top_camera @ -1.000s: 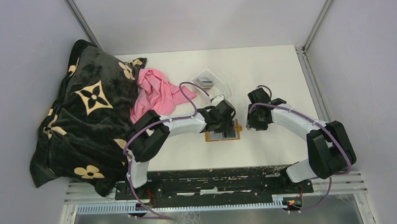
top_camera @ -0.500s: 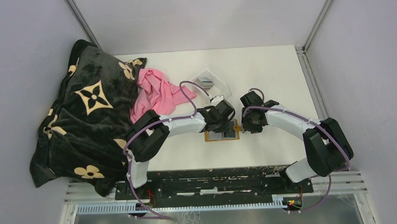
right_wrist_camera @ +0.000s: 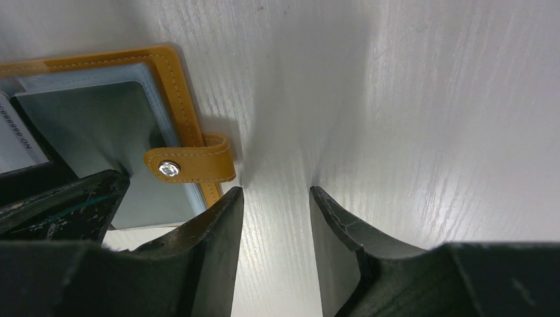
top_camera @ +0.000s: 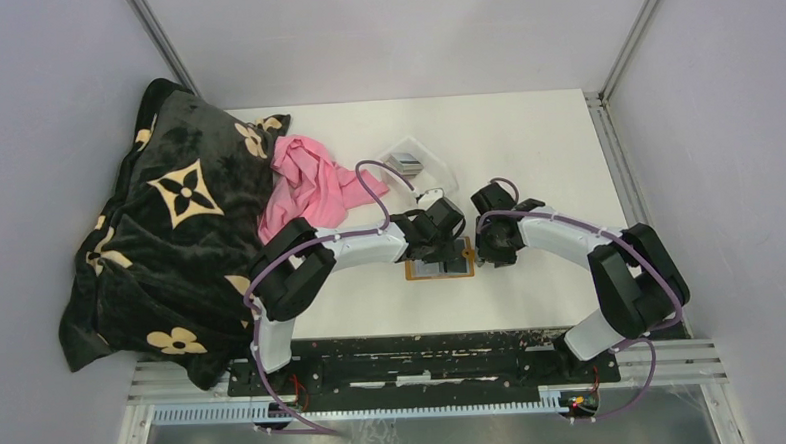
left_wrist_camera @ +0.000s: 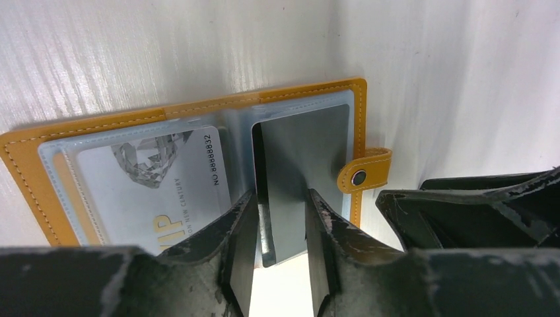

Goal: Put the credit cards into the card holder
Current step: Insert the credit card into the card holder.

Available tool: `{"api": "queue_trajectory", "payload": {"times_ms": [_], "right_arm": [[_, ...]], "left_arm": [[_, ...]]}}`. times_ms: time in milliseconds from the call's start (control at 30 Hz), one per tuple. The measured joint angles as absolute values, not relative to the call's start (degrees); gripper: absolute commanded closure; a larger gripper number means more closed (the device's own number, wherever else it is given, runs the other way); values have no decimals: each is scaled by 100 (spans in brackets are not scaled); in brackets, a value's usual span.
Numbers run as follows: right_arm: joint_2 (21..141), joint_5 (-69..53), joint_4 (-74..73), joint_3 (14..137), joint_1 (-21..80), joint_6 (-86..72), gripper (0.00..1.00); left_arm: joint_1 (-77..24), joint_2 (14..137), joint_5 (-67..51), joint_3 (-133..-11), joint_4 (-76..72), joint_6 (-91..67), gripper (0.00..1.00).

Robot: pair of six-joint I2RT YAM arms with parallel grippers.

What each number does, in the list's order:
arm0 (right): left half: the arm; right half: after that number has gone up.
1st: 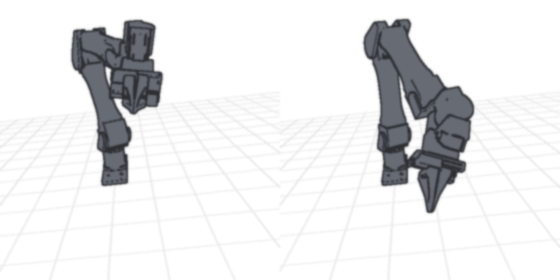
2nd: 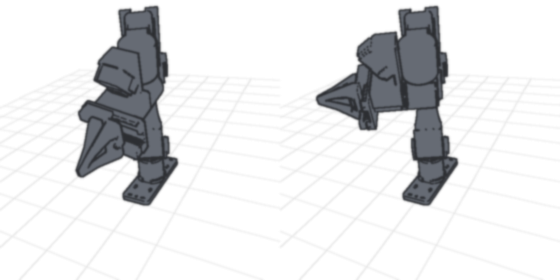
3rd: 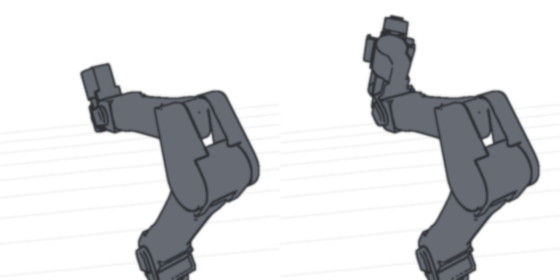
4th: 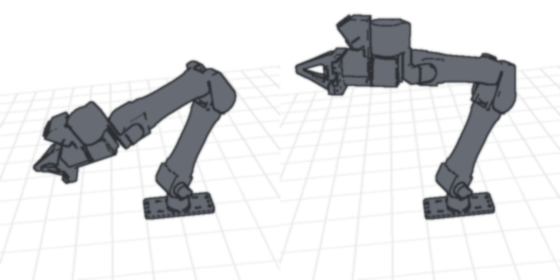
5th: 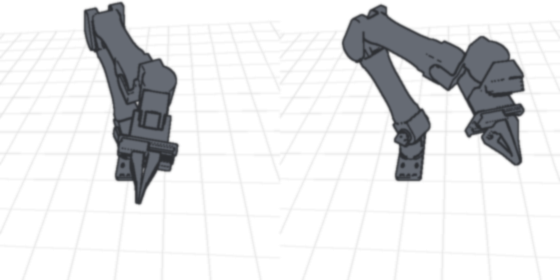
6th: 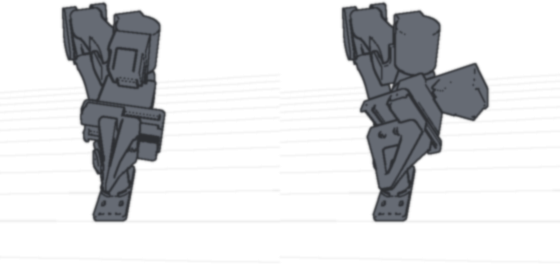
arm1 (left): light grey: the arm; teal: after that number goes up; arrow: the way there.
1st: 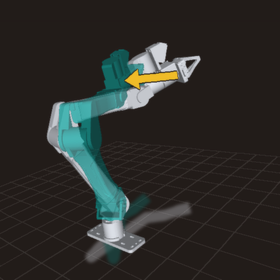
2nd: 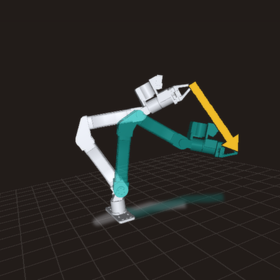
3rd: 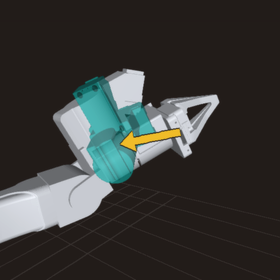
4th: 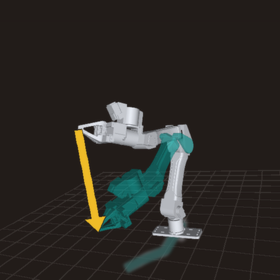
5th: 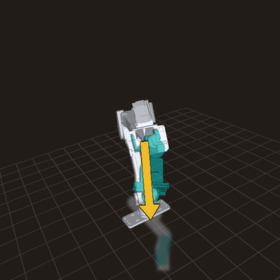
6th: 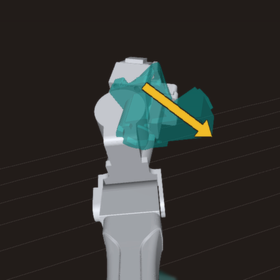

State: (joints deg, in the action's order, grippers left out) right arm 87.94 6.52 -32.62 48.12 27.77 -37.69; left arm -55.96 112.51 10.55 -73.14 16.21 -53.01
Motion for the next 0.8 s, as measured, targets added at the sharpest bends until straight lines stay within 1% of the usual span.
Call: {"api": "queue_trajectory", "payload": {"times_ms": [67,333,533,733,800], "right_arm": [[8827,650,-3236,4812,2777,-3769,53],[8836,650,-3186,4821,2777,-3765,53],[8836,650,-3186,4866,2816,-3741,52],[8836,650,-3194,4895,2888,-3712,49],[8836,650,-3194,4910,2910,-3699,47]], "left_arm": [[-5596,11251,1057,-7314,1634,-5301,55],[-5601,11222,1177,-7356,1772,-5299,52],[-5601,11137,1330,-7406,1953,-5301,48],[-5601,10940,1380,-7518,1986,-5301,47],[-5601,10838,1481,-7529,2008,-5304,45]]}}
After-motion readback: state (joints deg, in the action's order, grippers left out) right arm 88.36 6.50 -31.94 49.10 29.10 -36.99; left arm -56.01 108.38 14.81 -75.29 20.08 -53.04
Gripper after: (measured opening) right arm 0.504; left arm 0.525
